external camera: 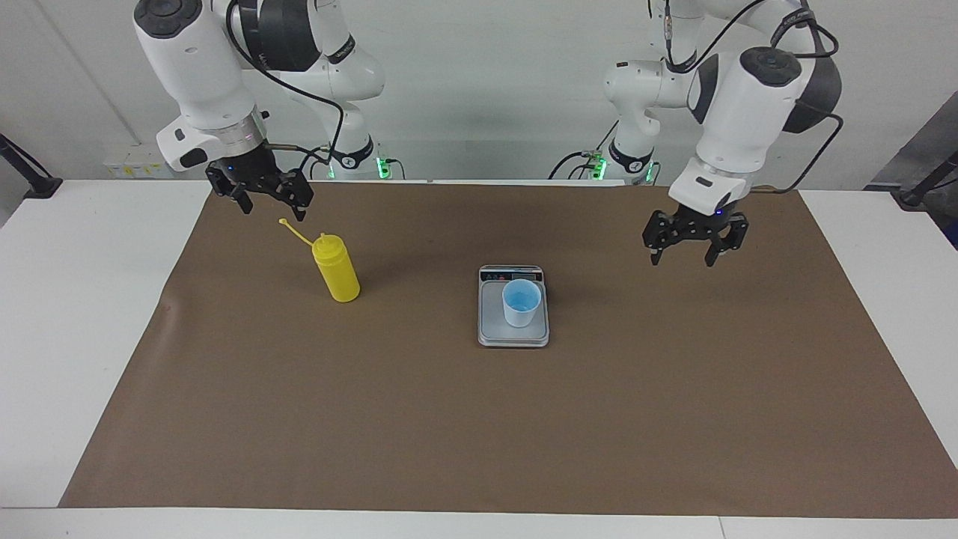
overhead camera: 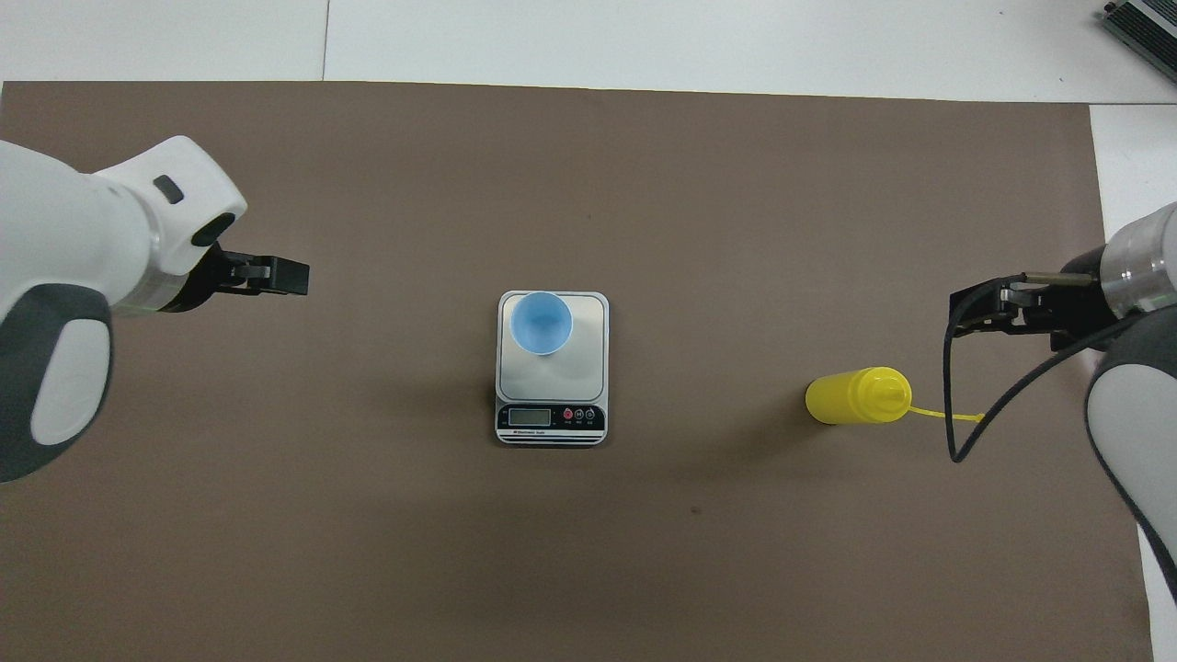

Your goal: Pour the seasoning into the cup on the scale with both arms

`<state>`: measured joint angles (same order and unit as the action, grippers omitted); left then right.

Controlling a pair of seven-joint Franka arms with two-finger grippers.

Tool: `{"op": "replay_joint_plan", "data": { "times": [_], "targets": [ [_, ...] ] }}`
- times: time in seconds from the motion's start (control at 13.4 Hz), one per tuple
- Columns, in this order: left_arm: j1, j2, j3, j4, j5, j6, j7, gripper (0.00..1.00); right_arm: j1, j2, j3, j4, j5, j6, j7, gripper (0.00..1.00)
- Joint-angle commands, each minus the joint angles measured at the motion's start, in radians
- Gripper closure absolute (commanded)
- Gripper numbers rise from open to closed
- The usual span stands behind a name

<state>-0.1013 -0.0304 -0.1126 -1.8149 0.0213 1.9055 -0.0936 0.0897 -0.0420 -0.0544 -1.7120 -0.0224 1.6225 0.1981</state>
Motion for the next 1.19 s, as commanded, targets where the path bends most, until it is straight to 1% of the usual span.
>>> {"op": "replay_joint_plan", "data": {
  "times": [0.0,0.15,0.22,0.3,0.45,0.52,0.75,0.82,0.97,1.12],
  "targets": [
    [0.063,-0.022,-0.007,0.058,-0.023,-0.124,0.115,0.0,-0.051,-0.001,-0.004,0.006,0.007,-0.021,-0.031,0.0],
    [0.098,-0.022,-0.007,0.118,-0.029,-0.195,0.158,0.0,-0.065,-0.012,-0.004,-0.024,0.007,0.003,-0.048,0.0],
    [0.118,-0.019,-0.007,0.132,-0.056,-0.209,0.155,0.0,-0.076,-0.015,-0.004,-0.049,0.009,0.035,-0.039,0.0],
    [0.127,-0.023,-0.007,0.123,-0.064,-0.213,0.155,0.0,-0.079,-0.015,-0.005,-0.061,0.01,0.043,0.002,0.0],
    [0.132,-0.023,-0.004,0.147,-0.064,-0.265,0.156,0.0,-0.084,-0.013,-0.005,-0.081,0.012,0.045,0.163,0.0],
    [0.132,-0.019,-0.005,0.176,-0.066,-0.288,0.156,0.0,-0.091,-0.013,-0.005,-0.089,0.036,0.042,0.223,0.0],
    [0.132,-0.02,-0.01,0.178,-0.052,-0.293,0.193,0.0,-0.16,-0.003,-0.005,-0.133,0.155,0.03,0.386,0.0],
    [0.134,-0.022,-0.01,0.171,-0.046,-0.286,0.204,0.0,-0.179,0.017,-0.005,-0.136,0.177,0.031,0.415,0.0],
    [0.14,-0.043,-0.01,0.131,-0.047,-0.281,0.199,0.0,-0.192,0.082,-0.005,-0.136,0.241,0.037,0.518,0.0],
    [0.143,-0.043,-0.009,0.128,-0.046,-0.278,0.195,0.0,-0.208,0.138,-0.005,-0.156,0.268,0.066,0.555,0.0]
  ]
}}
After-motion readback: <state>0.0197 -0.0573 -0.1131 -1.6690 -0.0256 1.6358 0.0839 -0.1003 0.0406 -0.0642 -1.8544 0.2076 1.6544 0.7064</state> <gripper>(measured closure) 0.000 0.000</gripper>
